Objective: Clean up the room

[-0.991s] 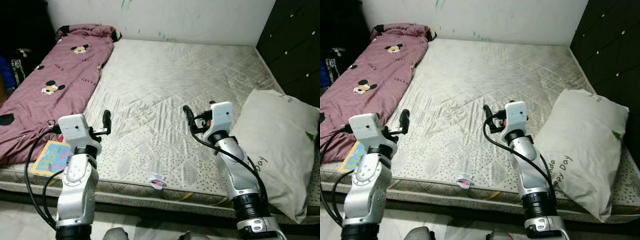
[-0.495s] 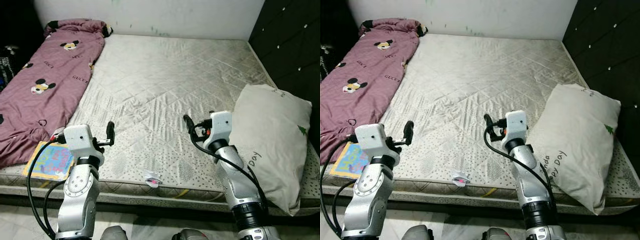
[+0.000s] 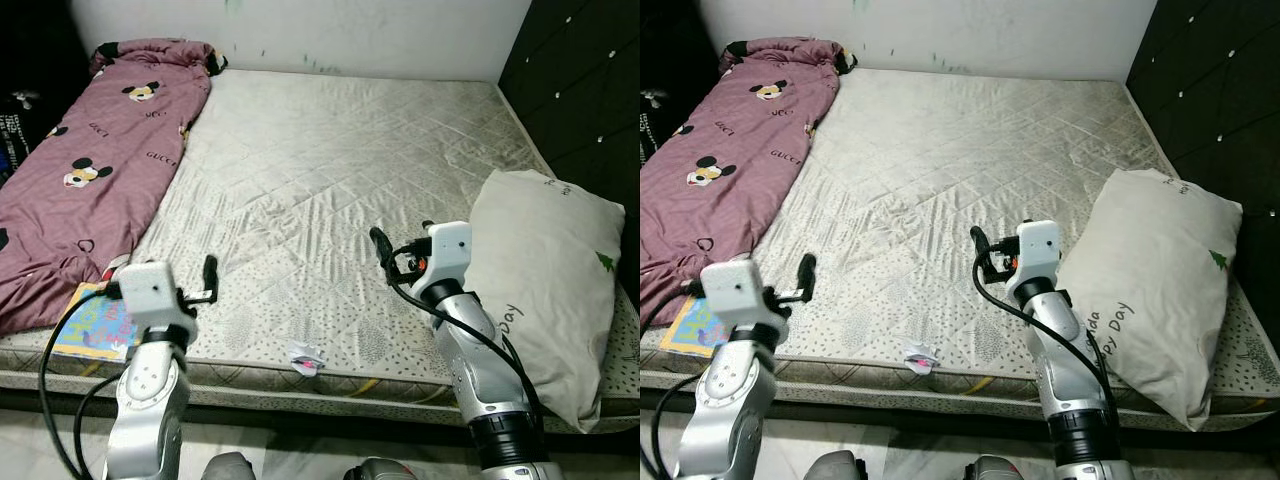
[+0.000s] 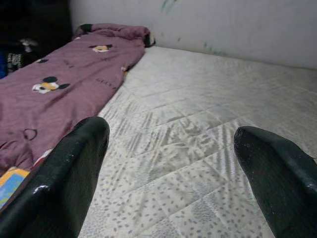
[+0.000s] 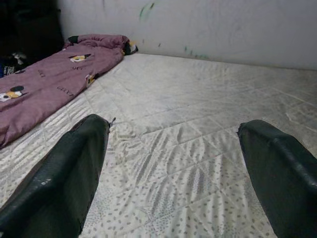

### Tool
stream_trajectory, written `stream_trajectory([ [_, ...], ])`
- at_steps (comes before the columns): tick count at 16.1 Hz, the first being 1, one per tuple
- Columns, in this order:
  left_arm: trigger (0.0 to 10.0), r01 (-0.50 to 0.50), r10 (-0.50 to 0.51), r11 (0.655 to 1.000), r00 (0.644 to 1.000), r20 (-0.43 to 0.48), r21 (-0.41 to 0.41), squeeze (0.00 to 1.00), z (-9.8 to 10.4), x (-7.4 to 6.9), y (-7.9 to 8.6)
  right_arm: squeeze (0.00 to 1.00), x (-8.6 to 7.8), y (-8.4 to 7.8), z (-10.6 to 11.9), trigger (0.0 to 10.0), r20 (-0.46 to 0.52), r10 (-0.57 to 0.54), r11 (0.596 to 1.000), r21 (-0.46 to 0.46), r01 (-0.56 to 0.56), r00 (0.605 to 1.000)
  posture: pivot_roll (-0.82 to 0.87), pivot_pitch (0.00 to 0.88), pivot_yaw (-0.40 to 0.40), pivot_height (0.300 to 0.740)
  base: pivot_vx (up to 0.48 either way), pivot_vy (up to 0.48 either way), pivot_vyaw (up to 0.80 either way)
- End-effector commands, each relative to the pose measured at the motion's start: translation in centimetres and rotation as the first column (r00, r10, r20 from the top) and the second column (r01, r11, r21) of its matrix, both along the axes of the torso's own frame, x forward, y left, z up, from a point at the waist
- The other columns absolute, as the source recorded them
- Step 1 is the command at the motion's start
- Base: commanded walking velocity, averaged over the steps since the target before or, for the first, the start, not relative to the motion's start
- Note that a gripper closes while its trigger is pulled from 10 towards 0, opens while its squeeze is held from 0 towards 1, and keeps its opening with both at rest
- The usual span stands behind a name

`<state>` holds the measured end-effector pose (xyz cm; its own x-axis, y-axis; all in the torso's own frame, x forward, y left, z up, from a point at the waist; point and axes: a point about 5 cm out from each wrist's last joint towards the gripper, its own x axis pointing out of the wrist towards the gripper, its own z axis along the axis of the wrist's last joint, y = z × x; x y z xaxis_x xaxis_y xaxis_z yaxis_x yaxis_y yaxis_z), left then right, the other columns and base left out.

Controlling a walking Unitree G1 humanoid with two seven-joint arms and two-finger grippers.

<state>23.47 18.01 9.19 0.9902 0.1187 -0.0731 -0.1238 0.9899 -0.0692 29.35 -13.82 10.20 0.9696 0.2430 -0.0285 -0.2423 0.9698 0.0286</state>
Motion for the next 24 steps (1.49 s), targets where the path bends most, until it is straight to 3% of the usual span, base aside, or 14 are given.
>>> stream_trajectory([
  [1, 10.0, -0.011, 0.011, 1.0, 1.0, 0.011, 0.009, 0.0, 0.26, -0.02, 0.11, 0.0, -0.04, -0.24, 0.22, 10.0, 0.001, -0.005, 1.0, 0.006, 0.005, 1.0, 0.02, 0.0, -0.023, 0.74, 0.0, 0.0, 0.0],
  [9, 10.0, 0.0, -0.001, 1.0, 1.0, 0.031, 0.029, 0.0, 0.51, 0.53, -0.32, 0.0, 0.12, 0.12, 0.35, 10.0, -0.002, 0.027, 1.0, 0.0, -0.027, 1.0, 0.02, 0.0, -0.027, 0.74, 0.0, 0.0, 0.0],
  [19, 10.0, -0.014, 0.013, 1.0, 0.999, 0.037, 0.016, 0.0, 0.6, 0.72, -0.52, 0.0, 0.12, 0.16, 0.36, 10.0, -0.005, 0.037, 0.999, 0.005, -0.037, 0.999, 0.02, 0.0, -0.03, 0.611, 0.0, 0.0, 0.0],
  [24, 10.0, -0.032, 0.031, 0.999, 0.999, 0.042, 0.012, 0.0, 0.63, 0.69, -0.29, 0.0, 0.2, 0.13, 0.45, 10.0, -0.002, 0.037, 0.999, 0.008, -0.037, 0.999, 0.02, 0.0, -0.032, 0.581, 0.0, 0.0, 0.0],
])
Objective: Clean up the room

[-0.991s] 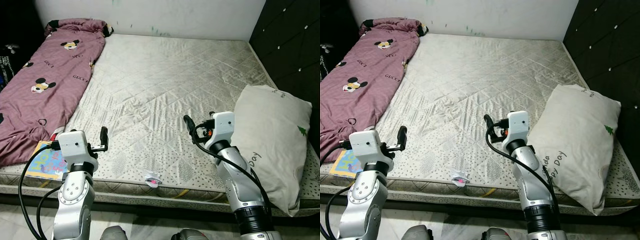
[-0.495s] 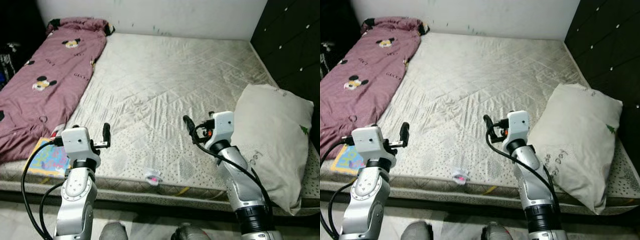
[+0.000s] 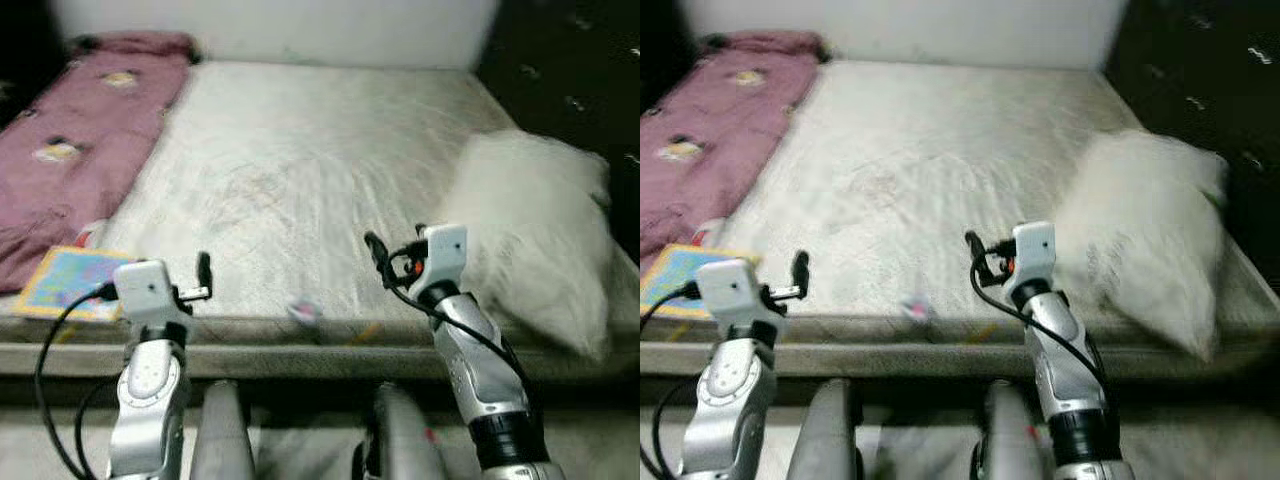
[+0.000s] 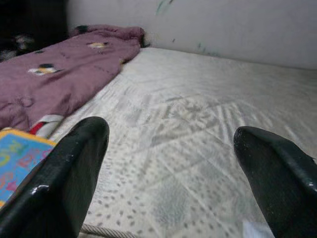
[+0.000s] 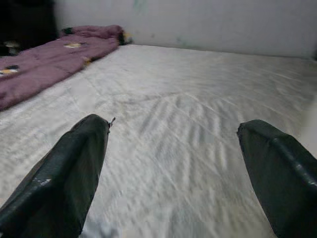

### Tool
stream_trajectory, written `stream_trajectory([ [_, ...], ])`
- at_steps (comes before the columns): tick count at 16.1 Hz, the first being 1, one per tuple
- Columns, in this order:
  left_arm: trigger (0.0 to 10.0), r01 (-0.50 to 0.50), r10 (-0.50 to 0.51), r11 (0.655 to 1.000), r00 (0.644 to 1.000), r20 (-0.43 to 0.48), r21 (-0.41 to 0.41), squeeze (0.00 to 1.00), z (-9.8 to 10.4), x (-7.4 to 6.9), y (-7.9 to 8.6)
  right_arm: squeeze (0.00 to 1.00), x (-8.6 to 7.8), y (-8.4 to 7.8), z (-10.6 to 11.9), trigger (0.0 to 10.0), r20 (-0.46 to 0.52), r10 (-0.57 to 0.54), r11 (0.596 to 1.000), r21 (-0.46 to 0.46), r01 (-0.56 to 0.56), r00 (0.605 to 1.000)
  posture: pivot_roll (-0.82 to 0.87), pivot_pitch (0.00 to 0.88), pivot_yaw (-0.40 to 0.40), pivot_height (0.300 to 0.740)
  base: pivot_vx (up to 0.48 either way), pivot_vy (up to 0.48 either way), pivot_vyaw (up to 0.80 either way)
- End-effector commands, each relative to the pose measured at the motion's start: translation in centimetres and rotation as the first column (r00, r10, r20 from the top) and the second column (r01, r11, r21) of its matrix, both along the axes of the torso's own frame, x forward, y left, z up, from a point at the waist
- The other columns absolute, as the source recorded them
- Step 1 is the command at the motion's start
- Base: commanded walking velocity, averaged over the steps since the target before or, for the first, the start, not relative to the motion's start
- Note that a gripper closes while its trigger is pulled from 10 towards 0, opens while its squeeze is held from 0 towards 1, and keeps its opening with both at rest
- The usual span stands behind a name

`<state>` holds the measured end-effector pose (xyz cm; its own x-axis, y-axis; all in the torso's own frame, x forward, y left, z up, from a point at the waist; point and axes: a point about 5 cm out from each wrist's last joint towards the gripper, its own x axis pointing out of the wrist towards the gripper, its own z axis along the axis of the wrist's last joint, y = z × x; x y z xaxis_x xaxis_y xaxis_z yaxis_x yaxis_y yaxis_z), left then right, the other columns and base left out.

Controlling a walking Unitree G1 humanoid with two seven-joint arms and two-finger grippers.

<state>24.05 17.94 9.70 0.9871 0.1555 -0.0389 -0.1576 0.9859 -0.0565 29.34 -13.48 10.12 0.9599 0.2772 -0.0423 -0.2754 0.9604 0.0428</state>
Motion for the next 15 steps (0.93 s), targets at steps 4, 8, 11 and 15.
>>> stream_trajectory([
  [4, 10.0, 0.04, -0.04, 0.999, 0.999, 0.013, -0.009, 0.0, 0.2, 0.1, -0.4, 0.0, 0.3, -0.1, 0.5, 10.0, 0.014, 0.001, 1.0, 0.001, -0.001, 1.0, 0.02, 0.0, -0.031, 0.581, 0.0, 0.0, 0.0],
  [8, 10.0, 0.037, -0.036, 0.999, 0.999, 0.011, -0.013, 0.0, 0.2, -0.1, -0.4, 0.0, 0.2, -0.1, 0.6, 10.0, 0.029, 0.014, 0.999, -0.03, -0.013, 0.999, 0.02, 0.0, -0.034, 0.581, 0.0, 0.0, 0.2],
  [11, 10.0, -0.098, 0.098, 0.995, 0.995, -0.008, -0.008, 0.0, 0.2, -1.5, 0.8, 0.0, -0.2, -0.8, 0.5, 10.0, 0.012, -0.013, 1.0, -0.021, 0.013, 1.0, 0.03, 0.0, -0.045, 0.581, 0.0, 0.0, 0.0],
  [15, 10.0, -0.065, 0.065, 0.997, 0.998, -0.004, -0.032, 0.0, -0.2, -2.2, 1.0, 0.0, -0.6, -1.1, 0.2, 10.0, -0.002, 0.001, 0.999, -0.035, -0.001, 1.0, 0.03, 0.0, -0.059, 0.581, 0.0, 0.0, 0.0],
])
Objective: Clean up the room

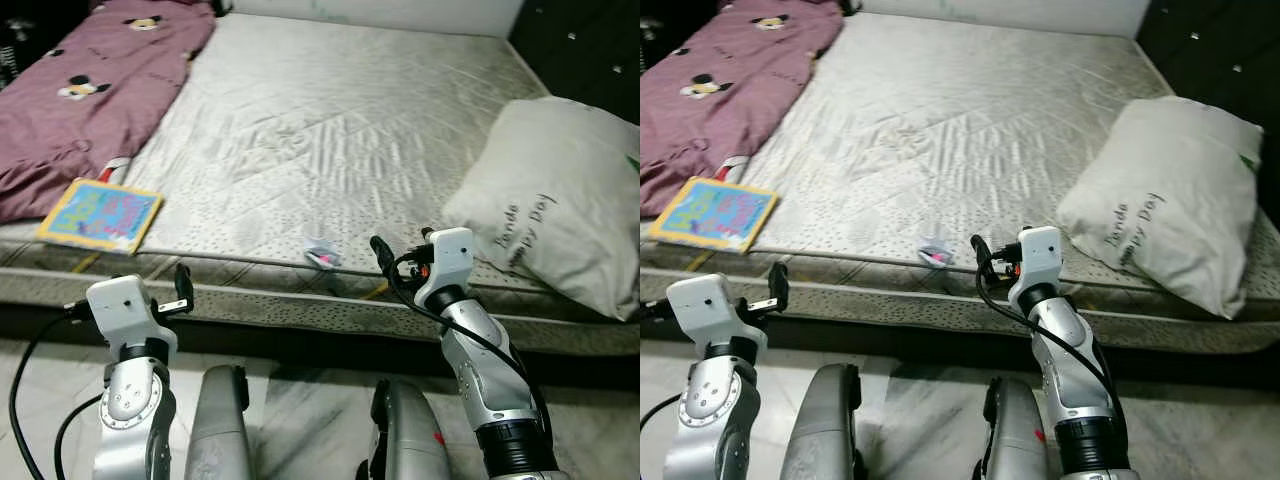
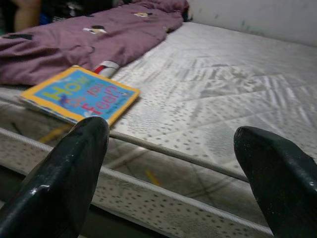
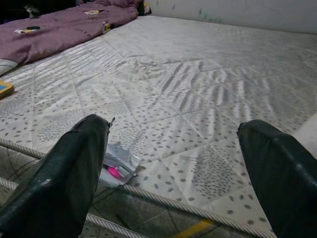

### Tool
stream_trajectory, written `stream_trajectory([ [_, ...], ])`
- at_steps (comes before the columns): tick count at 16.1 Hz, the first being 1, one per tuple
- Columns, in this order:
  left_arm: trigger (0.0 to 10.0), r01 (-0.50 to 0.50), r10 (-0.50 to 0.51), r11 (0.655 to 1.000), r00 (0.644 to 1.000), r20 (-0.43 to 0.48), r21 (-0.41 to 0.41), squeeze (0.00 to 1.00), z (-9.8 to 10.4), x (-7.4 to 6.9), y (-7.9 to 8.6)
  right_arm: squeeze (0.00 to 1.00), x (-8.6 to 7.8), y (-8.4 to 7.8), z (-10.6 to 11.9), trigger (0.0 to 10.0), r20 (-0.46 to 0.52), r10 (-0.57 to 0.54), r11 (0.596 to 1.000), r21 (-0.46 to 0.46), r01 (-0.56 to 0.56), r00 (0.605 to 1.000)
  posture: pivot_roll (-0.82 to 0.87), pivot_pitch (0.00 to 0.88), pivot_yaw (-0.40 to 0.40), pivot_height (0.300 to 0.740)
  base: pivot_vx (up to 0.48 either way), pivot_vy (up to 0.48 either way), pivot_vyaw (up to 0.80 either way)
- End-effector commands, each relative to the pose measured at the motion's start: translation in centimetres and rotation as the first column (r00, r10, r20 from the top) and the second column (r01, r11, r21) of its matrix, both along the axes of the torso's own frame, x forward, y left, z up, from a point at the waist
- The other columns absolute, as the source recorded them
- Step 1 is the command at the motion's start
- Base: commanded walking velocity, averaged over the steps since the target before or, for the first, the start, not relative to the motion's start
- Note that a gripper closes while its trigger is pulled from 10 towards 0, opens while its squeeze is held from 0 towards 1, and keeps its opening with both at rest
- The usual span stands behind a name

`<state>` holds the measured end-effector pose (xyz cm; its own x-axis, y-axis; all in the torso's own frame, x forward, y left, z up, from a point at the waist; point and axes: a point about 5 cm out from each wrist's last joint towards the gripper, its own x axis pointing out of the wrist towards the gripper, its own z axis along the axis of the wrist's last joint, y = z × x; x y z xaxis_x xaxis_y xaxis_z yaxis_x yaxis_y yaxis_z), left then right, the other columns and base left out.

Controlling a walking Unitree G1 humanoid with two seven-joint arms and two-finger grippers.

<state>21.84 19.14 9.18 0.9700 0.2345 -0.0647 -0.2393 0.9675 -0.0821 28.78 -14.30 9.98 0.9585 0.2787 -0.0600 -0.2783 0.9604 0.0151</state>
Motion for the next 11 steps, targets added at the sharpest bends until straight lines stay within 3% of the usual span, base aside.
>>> stream_trajectory([
  [1, 10.0, 0.01, -0.01, 1.0, 1.0, 0.023, -0.005, 0.0, 0.5, -0.1, -0.5, 0.0, 0.0, -0.1, 0.4, 10.0, 0.007, 0.01, 1.0, -0.004, -0.01, 1.0, 0.03, 0.003, -0.077, 0.581, 0.0, 0.0, 0.0],
  [6, 10.0, -0.062, 0.064, 0.997, 0.997, 0.038, -0.035, 0.0, 0.6, -0.8, -0.9, 0.0, 0.2, 1.0, 0.4, 10.0, -0.018, 0.115, 0.993, -0.021, -0.116, 0.993, 0.06, 0.009, -0.148, 0.581, 0.0, 0.0, 0.0],
  [8, 10.0, -0.03, 0.03, 1.0, 0.999, 0.034, -0.008, 0.0, 0.6, -0.5, -1.0, 0.0, 0.3, 1.2, 0.4, 10.0, -0.011, 0.101, 0.995, -0.011, -0.101, 0.995, 0.06, 0.0, -0.128, 0.581, 0.0, 0.0, 0.0],
  [11, 10.0, 0.055, -0.055, 0.998, 0.998, 0.038, 0.013, 0.0, 0.8, 1.1, -1.7, 0.0, -0.2, 0.6, 0.5, 10.0, 0.004, 0.033, 0.999, 0.005, -0.033, 0.999, 0.01, 0.0, -0.039, 0.581, 0.0, 0.0, 0.0],
])
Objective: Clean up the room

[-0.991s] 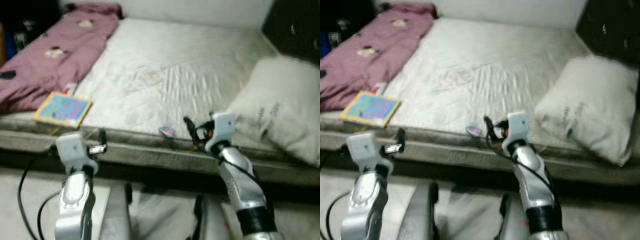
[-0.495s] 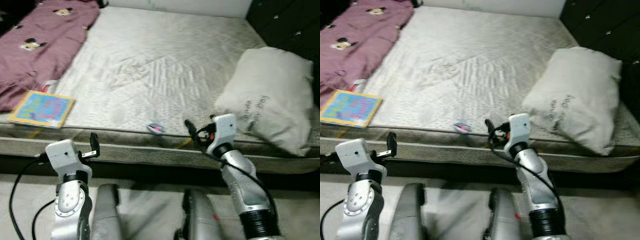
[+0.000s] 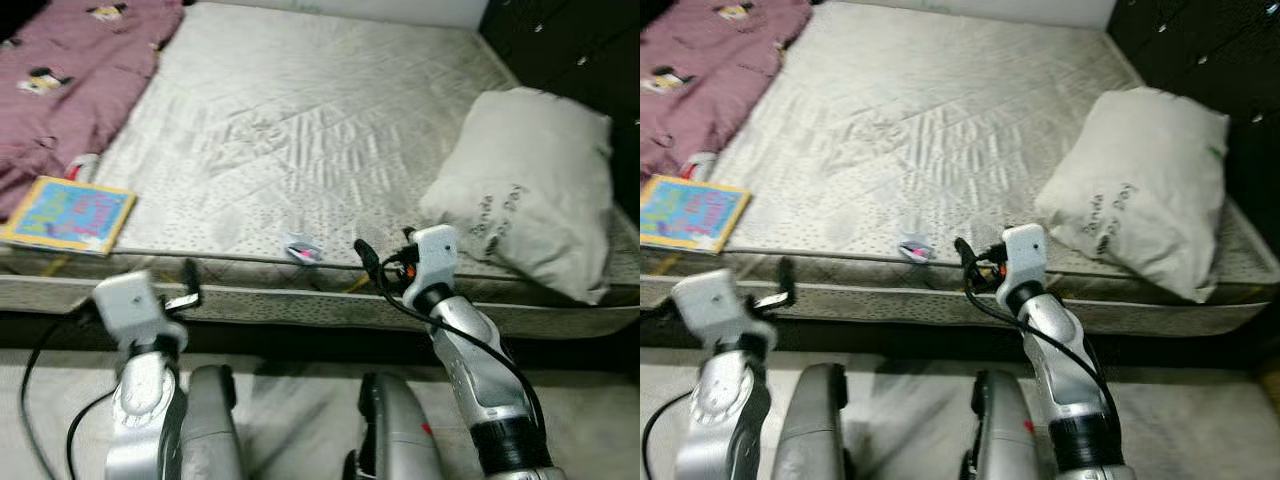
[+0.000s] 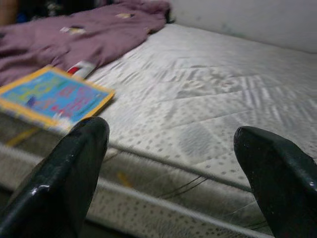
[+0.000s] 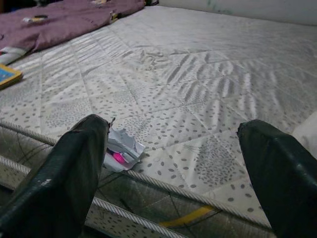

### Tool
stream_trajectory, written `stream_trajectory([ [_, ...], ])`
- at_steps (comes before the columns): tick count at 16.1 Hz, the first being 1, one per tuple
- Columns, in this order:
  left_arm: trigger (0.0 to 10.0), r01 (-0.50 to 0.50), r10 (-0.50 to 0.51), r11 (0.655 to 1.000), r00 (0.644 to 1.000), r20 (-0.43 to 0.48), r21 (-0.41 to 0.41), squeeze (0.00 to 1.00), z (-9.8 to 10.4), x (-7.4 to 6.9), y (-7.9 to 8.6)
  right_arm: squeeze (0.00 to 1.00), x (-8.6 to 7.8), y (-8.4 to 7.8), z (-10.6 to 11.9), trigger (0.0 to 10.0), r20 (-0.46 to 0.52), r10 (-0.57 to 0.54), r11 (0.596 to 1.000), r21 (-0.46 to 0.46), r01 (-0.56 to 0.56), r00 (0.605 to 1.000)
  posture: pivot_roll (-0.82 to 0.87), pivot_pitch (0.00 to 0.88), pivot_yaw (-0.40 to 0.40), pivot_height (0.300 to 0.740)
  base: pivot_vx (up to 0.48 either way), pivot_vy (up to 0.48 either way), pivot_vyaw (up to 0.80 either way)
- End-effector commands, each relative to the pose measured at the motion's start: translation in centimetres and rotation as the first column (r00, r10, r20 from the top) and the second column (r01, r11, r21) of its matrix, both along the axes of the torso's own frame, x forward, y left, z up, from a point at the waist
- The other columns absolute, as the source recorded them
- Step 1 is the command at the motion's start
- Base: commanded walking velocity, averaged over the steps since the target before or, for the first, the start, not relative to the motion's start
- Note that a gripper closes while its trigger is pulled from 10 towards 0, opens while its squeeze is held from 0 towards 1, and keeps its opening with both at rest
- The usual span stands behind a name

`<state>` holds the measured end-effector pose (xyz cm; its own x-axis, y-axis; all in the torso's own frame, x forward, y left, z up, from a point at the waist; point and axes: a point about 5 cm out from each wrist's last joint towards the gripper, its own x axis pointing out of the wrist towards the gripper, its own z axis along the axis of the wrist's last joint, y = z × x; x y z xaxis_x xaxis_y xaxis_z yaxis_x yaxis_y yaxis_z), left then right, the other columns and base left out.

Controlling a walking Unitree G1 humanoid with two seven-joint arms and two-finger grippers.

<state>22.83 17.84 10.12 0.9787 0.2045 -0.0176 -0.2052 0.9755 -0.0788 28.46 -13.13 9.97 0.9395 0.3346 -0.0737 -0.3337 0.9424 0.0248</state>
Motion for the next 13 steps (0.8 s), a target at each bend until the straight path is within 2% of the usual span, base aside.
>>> stream_trajectory([
  [1, 10.0, 0.06, -0.06, 0.998, 0.998, -0.004, 0.005, 0.0, 0.0, 0.9, -0.8, 0.0, -0.3, -1.1, 0.3, 10.0, 0.02, -0.062, 0.998, 0.004, 0.062, 0.998, -0.01, 0.0, -0.013, 0.581, 0.0, 0.0, 0.0],
  [4, 10.0, 0.113, -0.113, 0.994, 0.994, -0.006, 0.006, 0.0, 0.0, 1.9, -1.5, 0.0, -0.9, -1.9, 0.1, 10.0, 0.025, -0.112, 0.994, -0.002, 0.113, 0.993, -0.04, 0.0, 0.035, 0.581, 0.0, 0.0, 0.0],
  [7, 10.0, 0.156, -0.156, 0.988, 0.988, -0.003, 0.009, 0.0, 0.1, 2.2, -2.0, 0.0, -1.1, -2.2, -0.1, 10.0, 0.032, -0.142, 0.99, -0.011, 0.143, 0.989, -0.04, 0.0, 0.06, 0.581, 0.0, 0.0, 0.17],
  [9, 10.0, 0.168, -0.168, 0.986, 0.986, 0.006, 0.009, 0.0, 0.2, 2.2, -1.9, 0.0, -1.1, -2.0, -0.1, 10.0, 0.029, -0.147, 0.989, -0.003, 0.147, 0.989, -0.04, 0.0, 0.056, 0.581, 0.129, 0.0, 0.24],
  [12, 10.0, 0.149, -0.149, 0.989, 0.989, 0.006, 0.001, 0.0, 0.2, 1.8, -1.5, 0.0, -0.7, -1.6, 0.1, 10.0, 0.031, -0.115, 0.993, -0.009, 0.116, 0.993, -0.01, 0.003, 0.026, 0.581, 0.29, 0.0, 0.77],
  [13, 10.0, 0.144, -0.144, 0.99, 0.99, 0.007, 0.0, 0.0, 0.2, 1.8, -1.5, 0.0, -0.6, -1.5, 0.1, 10.0, 0.031, -0.111, 0.994, -0.008, 0.111, 0.993, -0.01, 0.006, 0.022, 0.581, 0.292, 0.0, 0.0],
])
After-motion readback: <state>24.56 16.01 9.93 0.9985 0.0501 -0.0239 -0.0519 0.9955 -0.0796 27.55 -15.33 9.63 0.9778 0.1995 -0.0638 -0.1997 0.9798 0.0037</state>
